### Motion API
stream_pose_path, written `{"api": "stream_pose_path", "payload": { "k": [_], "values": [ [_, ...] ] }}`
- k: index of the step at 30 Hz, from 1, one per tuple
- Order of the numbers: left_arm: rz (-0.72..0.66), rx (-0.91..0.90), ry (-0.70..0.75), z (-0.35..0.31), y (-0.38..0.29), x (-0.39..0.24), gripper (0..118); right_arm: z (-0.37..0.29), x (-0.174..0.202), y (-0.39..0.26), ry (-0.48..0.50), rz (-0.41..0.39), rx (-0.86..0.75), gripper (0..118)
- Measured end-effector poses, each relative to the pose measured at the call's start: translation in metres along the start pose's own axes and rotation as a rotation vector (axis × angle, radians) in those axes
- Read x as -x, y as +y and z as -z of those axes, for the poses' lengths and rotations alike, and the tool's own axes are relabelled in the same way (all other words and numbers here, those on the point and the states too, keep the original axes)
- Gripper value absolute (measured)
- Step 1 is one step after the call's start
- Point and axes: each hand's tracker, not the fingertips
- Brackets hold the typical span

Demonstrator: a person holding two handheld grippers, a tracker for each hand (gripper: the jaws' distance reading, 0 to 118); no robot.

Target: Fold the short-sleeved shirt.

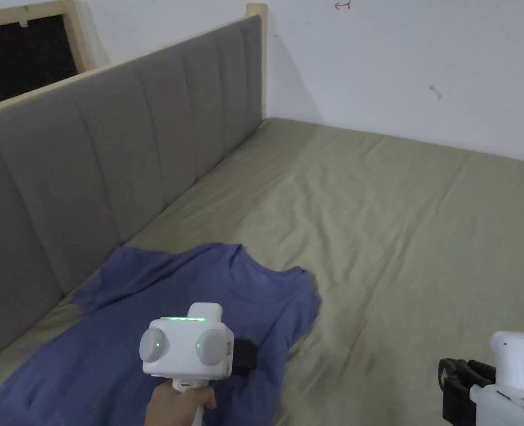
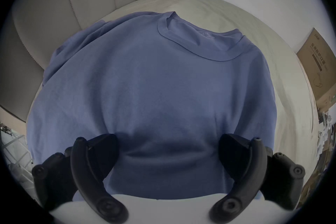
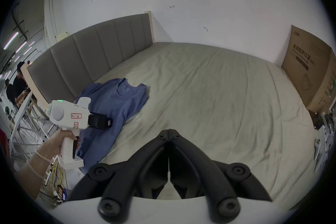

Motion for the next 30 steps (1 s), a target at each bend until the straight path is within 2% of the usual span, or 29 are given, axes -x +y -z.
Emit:
{"api": "stream_pose_path", "payload": {
  "k": [1,3,5,6,7,10,14,16,17,21,24,28,30],
  "values": [
    [-0.011,-0.004,0.007,-0.002,0.004,0.001,101,0.0,-0.002,-0.002,0.003,0.011,0.004,0],
    [-0.049,-0.028,0.025,-0.005,0.007,0.007,76,-0.002,-0.001,-0.003,0.006,0.022,0.008,0],
    [-0.043,-0.031,0.029,-0.009,0.008,0.011,40,-0.002,0.0,-0.006,0.007,0.024,0.013,0],
    [-0.038,-0.031,0.027,-0.01,0.008,0.013,18,-0.002,-0.001,-0.007,0.009,0.024,0.015,0],
    [-0.046,-0.029,0.023,-0.009,0.009,0.016,4,-0.002,-0.001,-0.009,0.011,0.024,0.017,0],
    [-0.162,0.044,-0.042,-0.005,0.014,0.027,4,-0.007,-0.003,-0.012,0.012,0.029,0.025,0],
    [-0.15,0.022,-0.058,-0.022,0.023,0.031,3,-0.02,-0.017,-0.013,-0.014,0.046,0.018,0],
    [-0.206,-0.019,-0.087,-0.038,0.028,0.028,3,-0.028,-0.031,-0.013,-0.039,0.083,0.001,0],
    [-0.188,-0.046,-0.08,-0.049,0.032,0.025,3,-0.034,-0.039,-0.013,-0.048,0.106,-0.01,0],
    [-0.163,-0.146,-0.198,-0.098,0.049,-0.004,3,-0.057,-0.071,-0.015,-0.121,0.154,-0.037,0],
    [-0.017,-0.218,-0.209,-0.129,0.062,-0.053,3,-0.083,-0.096,-0.019,-0.152,0.21,-0.076,0],
    [0.09,-0.302,-0.456,-0.18,0.072,-0.134,3,-0.119,-0.127,-0.027,-0.241,0.261,-0.122,0],
    [0.24,-0.352,-0.521,-0.212,0.071,-0.189,3,-0.137,-0.143,-0.032,-0.286,0.297,-0.138,0]
  ]
}}
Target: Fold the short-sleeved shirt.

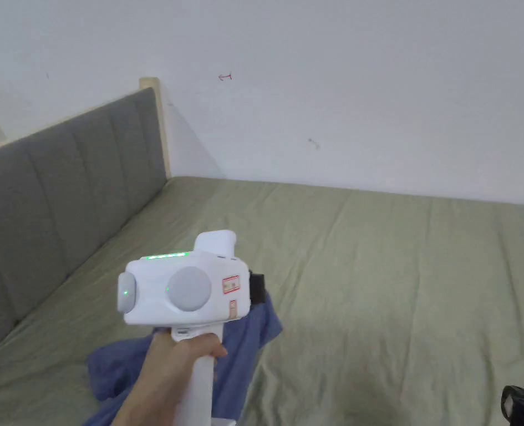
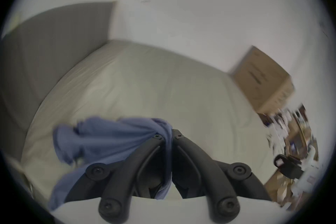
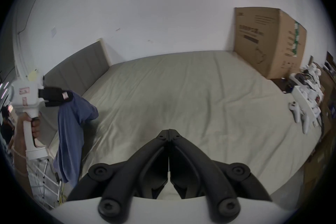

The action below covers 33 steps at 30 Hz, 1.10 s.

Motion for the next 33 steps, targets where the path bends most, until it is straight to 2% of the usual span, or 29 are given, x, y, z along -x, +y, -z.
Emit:
{"api": "stream_pose_path", "payload": {
  "k": [2,5,8,9,11,13,15,18,19,20,21,22,24,26,29,30,31,32,33],
  "values": [
    [0.118,-0.014,-0.097,0.001,0.01,-0.056,3,-0.013,-0.02,0.001,-0.029,0.042,-0.021,0],
    [0.144,-0.007,-0.326,0.005,0.002,-0.125,3,-0.03,-0.05,0.001,-0.092,0.08,-0.042,0],
    [0.179,0.086,-0.389,0.029,-0.037,-0.169,3,-0.044,-0.074,-0.002,-0.143,0.106,-0.05,0],
    [0.154,0.138,-0.415,0.042,-0.056,-0.179,3,-0.049,-0.082,-0.005,-0.154,0.119,-0.052,0],
    [0.141,0.257,-0.386,0.078,-0.099,-0.188,3,-0.053,-0.096,-0.01,-0.166,0.144,-0.039,0],
    [0.212,0.409,-0.261,0.124,-0.153,-0.194,3,-0.051,-0.108,-0.019,-0.186,0.159,-0.016,0],
    [0.241,0.551,-0.206,0.155,-0.198,-0.189,4,-0.049,-0.115,-0.027,-0.195,0.161,0.017,0],
    [0.191,0.552,-0.215,0.165,-0.235,-0.178,26,-0.042,-0.121,-0.038,-0.202,0.162,0.059,0],
    [0.127,0.481,-0.266,0.159,-0.233,-0.172,37,-0.039,-0.122,-0.04,-0.203,0.164,0.072,0],
    [0.086,0.461,-0.278,0.155,-0.228,-0.17,52,-0.035,-0.124,-0.041,-0.207,0.169,0.084,0],
    [0.056,0.49,-0.301,0.152,-0.222,-0.17,72,-0.033,-0.123,-0.042,-0.208,0.175,0.09,0],
    [0.053,0.522,-0.317,0.15,-0.214,-0.17,98,-0.031,-0.122,-0.043,-0.203,0.181,0.094,0],
    [0.069,0.524,-0.307,0.139,-0.196,-0.168,107,-0.027,-0.118,-0.042,-0.183,0.181,0.1,0],
    [0.098,0.429,-0.309,0.117,-0.186,-0.16,113,-0.025,-0.11,-0.04,-0.169,0.162,0.105,0],
    [0.112,0.373,-0.237,0.087,-0.172,-0.139,112,-0.02,-0.095,-0.039,-0.14,0.127,0.115,0],
    [0.085,0.353,-0.218,0.077,-0.171,-0.127,108,-0.017,-0.09,-0.038,-0.133,0.122,0.119,0],
    [0.075,0.329,-0.213,0.07,-0.171,-0.114,90,-0.015,-0.085,-0.039,-0.119,0.116,0.124,0],
    [0.072,0.318,-0.169,0.063,-0.171,-0.102,57,-0.012,-0.08,-0.039,-0.099,0.109,0.13,0],
    [0.071,0.311,-0.106,0.058,-0.174,-0.091,17,-0.01,-0.074,-0.04,-0.088,0.103,0.135,0]
  ]
}}
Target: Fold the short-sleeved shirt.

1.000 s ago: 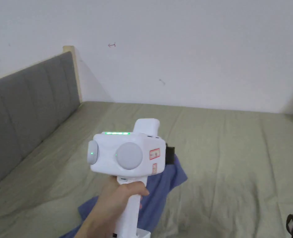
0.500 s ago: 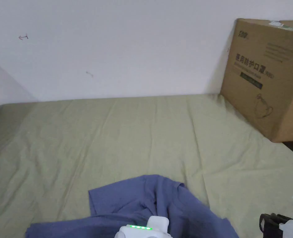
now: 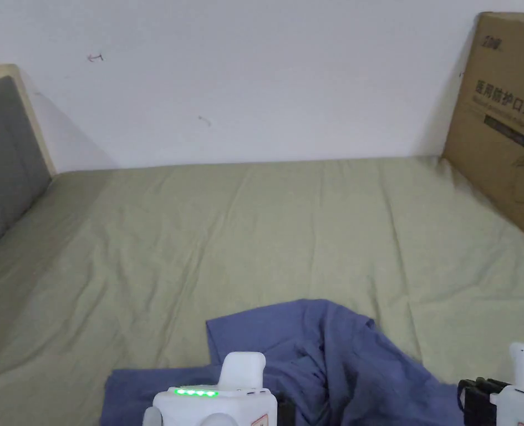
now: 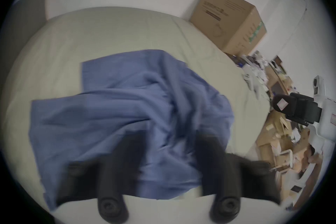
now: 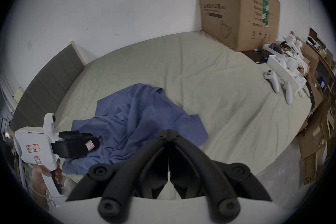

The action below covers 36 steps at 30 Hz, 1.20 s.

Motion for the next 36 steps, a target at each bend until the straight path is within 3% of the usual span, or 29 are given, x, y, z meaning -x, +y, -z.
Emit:
{"api": "stream_pose_path", "payload": {
  "k": [1,8,9,11,12,15,19,22,24,26,27,29,30,31,36],
  "values": [
    [0.0,0.003,0.074,-0.003,-0.005,0.009,3,0.002,0.005,-0.001,0.008,-0.007,0.005,0],
    [-0.15,-0.002,0.199,-0.029,-0.02,0.102,1,0.024,0.042,-0.002,0.069,-0.094,0.052,0],
    [-0.173,-0.012,0.232,-0.031,-0.011,0.115,13,0.027,0.045,-0.001,0.07,-0.099,0.054,0],
    [-0.203,-0.014,0.282,-0.03,0.009,0.141,90,0.034,0.049,-0.001,0.084,-0.099,0.068,0],
    [-0.196,-0.015,0.301,-0.026,0.02,0.155,116,0.039,0.05,-0.001,0.094,-0.095,0.078,0],
    [-0.219,-0.046,0.374,-0.01,0.047,0.19,106,0.05,0.054,-0.006,0.095,-0.097,0.102,0],
    [-0.291,0.081,0.395,0.035,0.065,0.222,105,0.069,0.056,-0.015,0.07,-0.122,0.159,0],
    [-0.244,0.214,0.412,0.077,0.052,0.227,106,0.077,0.054,-0.019,0.076,-0.114,0.184,0],
    [-0.197,0.122,0.463,0.077,0.053,0.214,111,0.082,0.052,-0.021,0.07,-0.116,0.198,0],
    [-0.21,0.134,0.47,0.072,0.053,0.209,106,0.088,0.051,-0.021,0.057,-0.115,0.214,0],
    [-0.203,0.118,0.483,0.069,0.051,0.205,98,0.091,0.05,-0.021,0.054,-0.109,0.221,0],
    [-0.134,0.081,0.521,0.06,0.05,0.193,64,0.094,0.051,-0.02,0.061,-0.106,0.226,0],
    [-0.096,0.084,0.531,0.057,0.051,0.189,40,0.095,0.052,-0.018,0.069,-0.109,0.225,0],
    [-0.071,0.084,0.572,0.055,0.051,0.184,6,0.097,0.053,-0.015,0.082,-0.113,0.224,0],
    [-0.182,0.065,0.461,0.033,0.052,0.189,6,0.118,0.058,0.028,0.249,-0.095,0.196,0]
  ]
}}
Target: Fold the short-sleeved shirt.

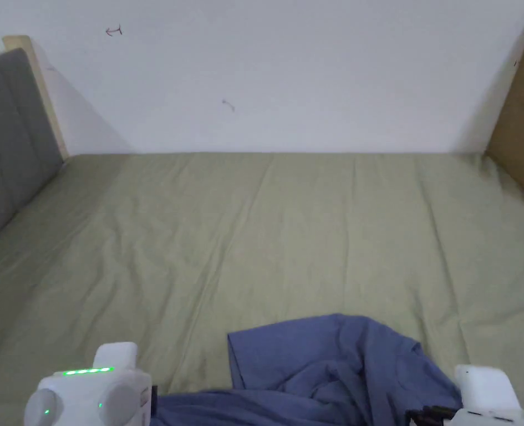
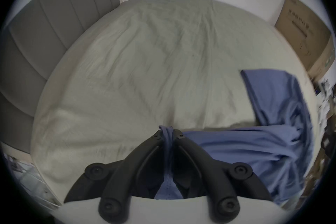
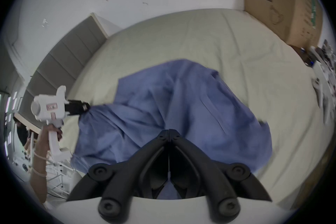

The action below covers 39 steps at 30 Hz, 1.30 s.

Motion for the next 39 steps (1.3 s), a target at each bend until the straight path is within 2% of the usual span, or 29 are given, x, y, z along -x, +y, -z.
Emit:
{"api": "stream_pose_path", "payload": {
  "k": [1,3,4,6,10,14,15,17,19,20,21,22,24,26,30,33,39],
  "values": [
    [-0.031,-0.009,-0.03,-0.007,0.001,0.004,6,0.005,0.0,0.013,0.031,-0.019,0.004,0],
    [-0.066,-0.058,-0.089,-0.026,0.003,0.013,6,0.025,0.003,0.051,0.013,-0.13,0.01,10],
    [-0.061,-0.078,-0.088,-0.034,0.003,0.014,6,0.036,0.005,0.067,-0.006,-0.18,0.013,27],
    [-0.014,-0.124,-0.094,-0.054,0.004,0.015,6,0.069,0.008,0.102,-0.027,-0.257,0.024,48],
    [-0.014,-0.147,-0.12,-0.071,0.004,0.02,6,0.146,0.013,0.152,-0.054,-0.295,0.091,50],
    [0.001,-0.151,-0.119,-0.068,0.001,0.02,6,0.213,0.02,0.167,-0.062,-0.41,0.229,50],
    [0.002,-0.146,-0.119,-0.065,0.001,0.021,6,0.229,0.02,0.166,-0.06,-0.417,0.281,50],
    [0.0,-0.125,-0.109,-0.058,0.0,0.021,6,0.258,0.011,0.159,-0.085,-0.377,0.376,50],
    [-0.002,-0.12,-0.112,-0.054,-0.001,0.021,6,0.249,0.002,0.166,-0.034,-0.264,0.325,49],
    [0.001,-0.117,-0.106,-0.055,-0.001,0.02,6,0.241,0.001,0.171,-0.036,-0.208,0.335,44],
    [0.01,-0.119,-0.101,-0.055,-0.001,0.019,6,0.235,0.002,0.172,-0.038,-0.235,0.33,28],
    [0.021,-0.123,-0.097,-0.056,-0.001,0.016,6,0.233,0.002,0.168,-0.021,-0.265,0.329,4],
    [0.017,-0.126,-0.098,-0.059,0.001,0.016,6,0.234,0.006,0.16,-0.034,-0.322,0.38,4],
    [0.003,-0.127,-0.104,-0.064,0.004,0.016,6,0.229,0.011,0.158,-0.045,-0.336,0.355,4],
    [0.018,-0.149,-0.101,-0.082,0.014,0.017,6,0.2,0.007,0.177,0.017,-0.219,0.297,4],
    [0.025,-0.196,-0.099,-0.103,0.03,0.02,6,0.146,0.004,0.206,0.051,-0.196,0.181,4],
    [0.025,-0.372,-0.034,-0.168,0.08,0.029,6,0.01,-0.015,0.272,0.052,-0.142,-0.061,4]
  ]
}}
